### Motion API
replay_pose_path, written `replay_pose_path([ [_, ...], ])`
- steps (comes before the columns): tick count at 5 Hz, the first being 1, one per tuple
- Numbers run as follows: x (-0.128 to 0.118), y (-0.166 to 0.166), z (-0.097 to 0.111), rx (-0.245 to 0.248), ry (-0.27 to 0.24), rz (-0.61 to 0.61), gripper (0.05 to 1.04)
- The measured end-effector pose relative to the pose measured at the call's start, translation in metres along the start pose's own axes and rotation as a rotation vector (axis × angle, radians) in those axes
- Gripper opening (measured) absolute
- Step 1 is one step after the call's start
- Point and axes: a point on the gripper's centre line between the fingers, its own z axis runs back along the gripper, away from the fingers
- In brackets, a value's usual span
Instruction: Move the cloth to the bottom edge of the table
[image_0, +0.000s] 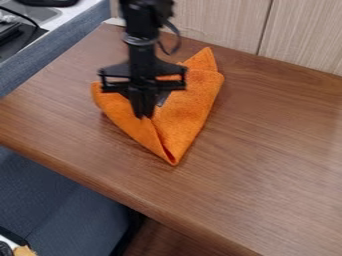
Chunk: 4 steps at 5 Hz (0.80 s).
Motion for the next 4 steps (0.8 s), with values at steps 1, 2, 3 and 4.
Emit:
replay_pose_path([
  [1, -0.011, 0.037, -0.002, -0.032, 0.004, 0.137, 0.055],
  [2, -0.021, 0.051, -0.017, -0.053, 0.02, 0.186, 0.055],
  [3, -0.024, 0.059, -0.043, -0.024, 0.031, 0.215, 0.078],
  [4, -0.021, 0.061, -0.047, -0.007, 0.038, 0.197, 0.228],
])
